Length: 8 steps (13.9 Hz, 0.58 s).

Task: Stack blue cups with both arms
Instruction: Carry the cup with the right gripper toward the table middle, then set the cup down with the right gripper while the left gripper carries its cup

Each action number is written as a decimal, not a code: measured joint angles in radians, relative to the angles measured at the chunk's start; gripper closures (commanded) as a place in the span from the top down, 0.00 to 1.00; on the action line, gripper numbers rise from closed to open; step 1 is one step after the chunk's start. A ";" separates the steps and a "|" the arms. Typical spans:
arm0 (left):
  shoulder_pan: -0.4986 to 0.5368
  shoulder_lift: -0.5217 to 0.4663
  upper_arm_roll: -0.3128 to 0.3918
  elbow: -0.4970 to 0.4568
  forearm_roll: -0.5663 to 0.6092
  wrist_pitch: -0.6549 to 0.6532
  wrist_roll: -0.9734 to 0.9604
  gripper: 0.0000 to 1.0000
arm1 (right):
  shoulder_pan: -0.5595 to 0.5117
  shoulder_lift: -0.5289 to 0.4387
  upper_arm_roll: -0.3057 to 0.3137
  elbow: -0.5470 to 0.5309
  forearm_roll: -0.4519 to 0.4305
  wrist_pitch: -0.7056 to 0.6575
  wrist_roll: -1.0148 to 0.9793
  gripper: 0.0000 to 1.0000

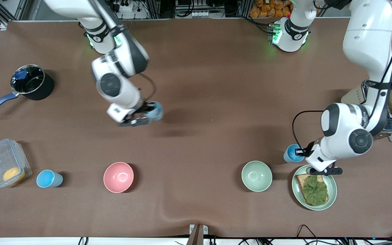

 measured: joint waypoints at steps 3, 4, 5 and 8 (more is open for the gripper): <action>-0.002 -0.068 -0.012 0.000 0.000 -0.044 -0.059 0.00 | 0.111 0.081 0.016 0.060 0.009 0.104 0.165 0.00; -0.004 -0.081 -0.023 -0.001 0.000 -0.049 -0.089 0.00 | 0.145 0.115 0.019 0.092 0.001 0.122 0.227 0.00; -0.006 -0.089 -0.036 -0.002 0.000 -0.050 -0.119 0.00 | 0.174 0.149 0.020 0.129 -0.005 0.128 0.281 0.00; -0.010 -0.111 -0.087 -0.023 0.000 -0.051 -0.206 0.00 | 0.257 0.261 0.022 0.263 -0.056 0.133 0.451 0.00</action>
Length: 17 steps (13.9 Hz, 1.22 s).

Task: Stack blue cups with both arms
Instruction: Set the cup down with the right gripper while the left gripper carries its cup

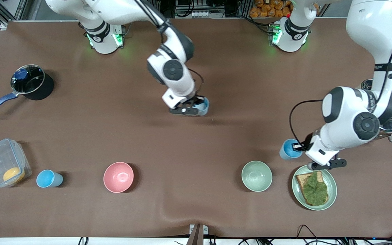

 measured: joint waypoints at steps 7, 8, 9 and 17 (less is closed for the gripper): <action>-0.005 -0.128 -0.120 -0.145 0.000 -0.011 -0.107 0.00 | 0.040 0.106 -0.003 0.104 -0.076 0.008 0.110 0.99; -0.005 -0.157 -0.131 -0.178 0.000 -0.011 -0.108 0.00 | 0.040 0.106 -0.003 0.105 -0.076 0.010 0.111 1.00; -0.004 -0.184 -0.143 -0.210 0.000 -0.010 -0.113 0.00 | 0.040 0.108 -0.004 0.105 -0.076 0.012 0.111 1.00; -0.004 -0.238 -0.245 -0.302 0.000 0.022 -0.205 0.00 | -0.064 -0.085 0.004 0.133 -0.076 -0.158 0.095 1.00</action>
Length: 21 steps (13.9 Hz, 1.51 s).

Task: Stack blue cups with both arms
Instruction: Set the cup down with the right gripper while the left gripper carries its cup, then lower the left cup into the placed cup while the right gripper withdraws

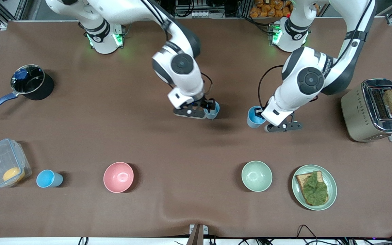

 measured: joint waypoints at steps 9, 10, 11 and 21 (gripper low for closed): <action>-0.178 0.107 -0.071 0.072 0.000 0.032 -0.226 0.00 | -0.317 -0.387 -0.097 -0.074 0.030 -0.411 -0.621 1.00; -0.195 0.126 -0.070 0.083 0.000 0.032 -0.241 0.00 | -0.334 -0.410 -0.147 -0.070 0.063 -0.444 -0.705 1.00; -0.205 0.142 -0.070 0.091 0.000 0.032 -0.246 0.00 | -0.347 -0.430 -0.202 -0.068 0.098 -0.471 -0.774 1.00; -0.248 0.218 -0.063 0.105 0.011 0.032 -0.248 0.00 | -0.391 -0.494 -0.398 -0.002 0.055 -0.564 -0.990 1.00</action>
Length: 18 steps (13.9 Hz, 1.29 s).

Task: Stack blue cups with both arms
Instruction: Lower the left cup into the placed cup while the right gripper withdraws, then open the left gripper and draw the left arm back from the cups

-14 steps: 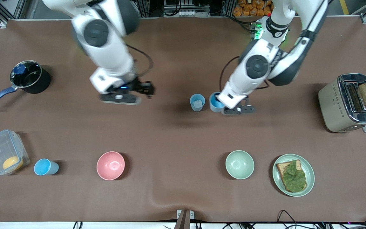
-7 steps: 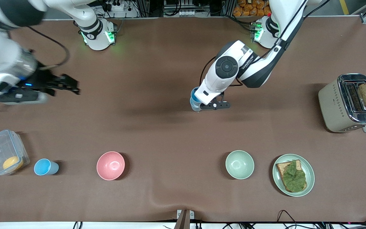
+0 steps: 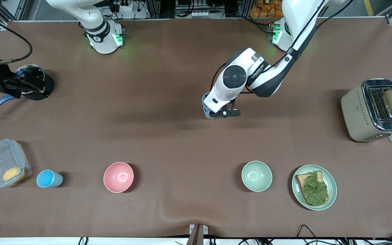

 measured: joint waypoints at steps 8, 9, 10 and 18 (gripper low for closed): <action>0.009 0.000 0.012 0.031 0.015 0.000 -0.030 1.00 | 0.000 0.001 -0.015 0.008 -0.039 -0.014 -0.014 1.00; 0.014 -0.003 0.013 0.047 0.017 -0.001 -0.033 1.00 | 0.000 0.001 -0.015 0.008 -0.037 -0.015 -0.015 1.00; 0.027 -0.011 0.015 0.070 0.019 -0.006 -0.033 1.00 | 0.000 0.002 -0.015 0.008 -0.034 -0.016 -0.015 1.00; 0.310 -0.117 0.021 0.379 0.107 -0.376 0.129 1.00 | 0.001 0.006 -0.013 0.008 -0.017 -0.019 -0.017 1.00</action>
